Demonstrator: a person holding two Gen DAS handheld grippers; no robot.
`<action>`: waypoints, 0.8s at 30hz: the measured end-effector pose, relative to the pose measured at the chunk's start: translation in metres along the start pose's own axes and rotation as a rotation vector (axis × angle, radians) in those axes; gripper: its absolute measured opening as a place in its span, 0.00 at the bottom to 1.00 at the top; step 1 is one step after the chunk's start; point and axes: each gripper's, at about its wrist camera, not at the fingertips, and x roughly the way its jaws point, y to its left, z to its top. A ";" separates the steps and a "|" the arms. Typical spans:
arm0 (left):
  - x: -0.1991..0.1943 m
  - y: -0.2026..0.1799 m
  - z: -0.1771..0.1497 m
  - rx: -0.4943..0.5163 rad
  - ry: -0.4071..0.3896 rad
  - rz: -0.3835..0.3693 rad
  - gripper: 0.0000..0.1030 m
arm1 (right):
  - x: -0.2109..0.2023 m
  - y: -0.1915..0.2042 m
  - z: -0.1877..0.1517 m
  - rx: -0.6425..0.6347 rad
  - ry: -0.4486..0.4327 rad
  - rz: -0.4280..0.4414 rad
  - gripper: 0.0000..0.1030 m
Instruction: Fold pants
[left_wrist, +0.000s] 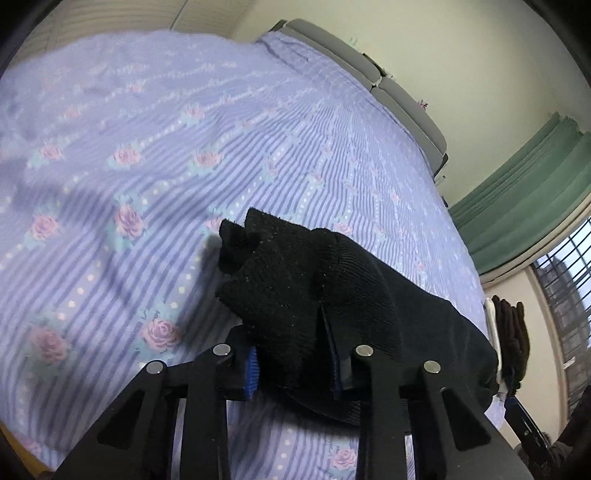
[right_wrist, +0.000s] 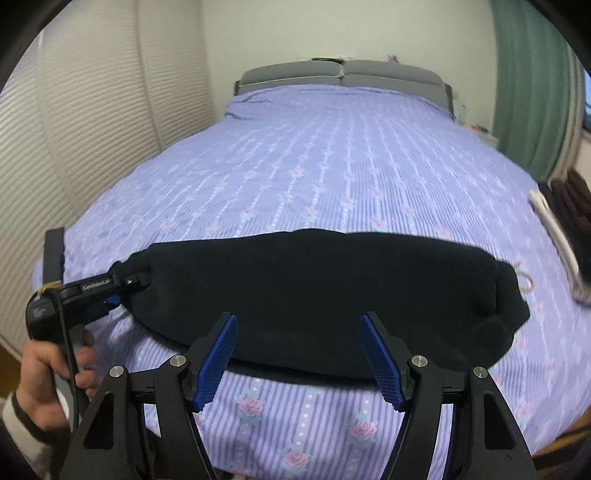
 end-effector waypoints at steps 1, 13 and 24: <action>-0.004 -0.006 0.000 0.018 -0.021 0.007 0.27 | 0.000 -0.003 -0.001 0.008 0.001 -0.005 0.67; -0.050 -0.144 0.003 0.416 -0.215 0.034 0.25 | -0.026 -0.069 0.005 0.076 -0.054 -0.133 0.66; -0.021 -0.277 -0.048 0.659 -0.209 -0.084 0.21 | -0.053 -0.155 -0.002 0.208 -0.099 -0.213 0.66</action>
